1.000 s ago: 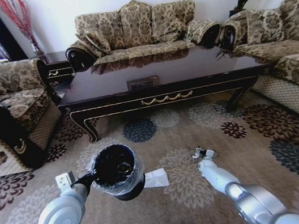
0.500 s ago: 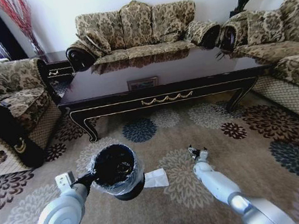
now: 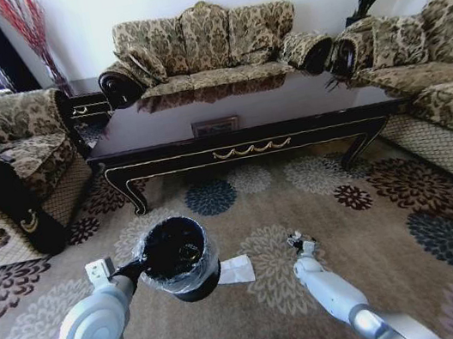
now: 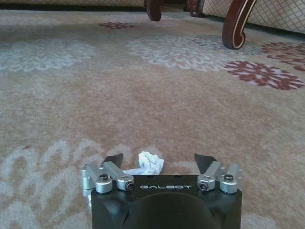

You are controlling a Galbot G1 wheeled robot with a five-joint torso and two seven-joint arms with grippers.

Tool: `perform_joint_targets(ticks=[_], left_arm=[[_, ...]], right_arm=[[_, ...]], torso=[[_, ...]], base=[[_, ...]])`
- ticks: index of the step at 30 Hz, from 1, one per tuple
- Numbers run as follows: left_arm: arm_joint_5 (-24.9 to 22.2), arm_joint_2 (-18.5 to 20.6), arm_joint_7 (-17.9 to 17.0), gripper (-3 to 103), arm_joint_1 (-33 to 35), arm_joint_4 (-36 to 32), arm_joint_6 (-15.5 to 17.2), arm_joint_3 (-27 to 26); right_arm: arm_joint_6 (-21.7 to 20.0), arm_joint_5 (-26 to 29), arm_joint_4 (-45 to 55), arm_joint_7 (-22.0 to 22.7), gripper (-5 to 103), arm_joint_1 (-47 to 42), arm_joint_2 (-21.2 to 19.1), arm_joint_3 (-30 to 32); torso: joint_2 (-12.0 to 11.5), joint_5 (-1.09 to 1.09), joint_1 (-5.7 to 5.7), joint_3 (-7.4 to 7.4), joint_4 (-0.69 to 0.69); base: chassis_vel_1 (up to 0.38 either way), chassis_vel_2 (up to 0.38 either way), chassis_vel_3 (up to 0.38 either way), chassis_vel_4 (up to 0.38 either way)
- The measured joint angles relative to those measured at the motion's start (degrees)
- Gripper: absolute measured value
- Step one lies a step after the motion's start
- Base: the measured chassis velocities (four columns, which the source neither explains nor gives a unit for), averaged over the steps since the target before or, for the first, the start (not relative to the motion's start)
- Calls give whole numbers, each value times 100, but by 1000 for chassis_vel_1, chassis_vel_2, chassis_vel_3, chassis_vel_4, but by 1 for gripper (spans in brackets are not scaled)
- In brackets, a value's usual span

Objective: Move to the front of the table and pick up the trash from the floor, then place it into the trash bin.

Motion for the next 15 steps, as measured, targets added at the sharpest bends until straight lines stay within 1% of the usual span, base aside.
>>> perform_joint_targets(ticks=[1,3,4,6,8,9,10,11,13,14,15], left_arm=[[0,0,0,4,0,0,0,0],[-2,6,4,4,-40,26,-14,-20],[-2,6,4,4,-40,26,-14,-20],[-3,24,23,4,-152,83,-92,-127],[-176,126,46,4,-355,145,-156,-432],[-176,126,46,4,-355,145,-156,-432],[-309,193,51,4,-430,165,-159,-577],[-354,222,54,4,-459,174,-160,-633],[-530,417,74,4,-645,273,-168,-955],[-530,417,74,4,-645,273,-168,-955],[-611,477,74,4,-735,301,-168,-1057]], right_arm=[[0,0,0,0,88,0,0,0],[19,-11,-24,-19,77,34,16,-20],[19,-11,-24,-19,77,34,16,-20],[39,-21,-30,-21,66,44,42,-21],[64,-40,-6,-21,55,14,66,-23],[64,-40,-6,-21,55,14,66,-23],[74,-56,4,-21,50,-12,69,-27],[78,-65,9,-22,50,-25,70,-28],[108,-110,30,-35,39,-104,70,-32],[108,-110,30,-35,39,-104,70,-32],[121,-128,34,-42,34,-130,71,-32]], torso=[[0,0,0,0,0],[0,0,0,0,0],[0,0,0,0,0],[0,0,0,0,0],[0,-1,0,0,0],[0,-1,0,0,0],[0,0,0,0,0],[0,0,0,0,0],[0,0,0,0,-1],[0,0,0,0,-1],[0,0,0,0,-1]], base=[[0,0,0,0],[0,0,0,0],[0,0,0,0],[0,0,0,0],[0,0,0,0],[0,0,0,0],[0,0,0,0],[0,0,0,0],[0,0,0,0],[0,0,0,0],[0,0,0,0]])
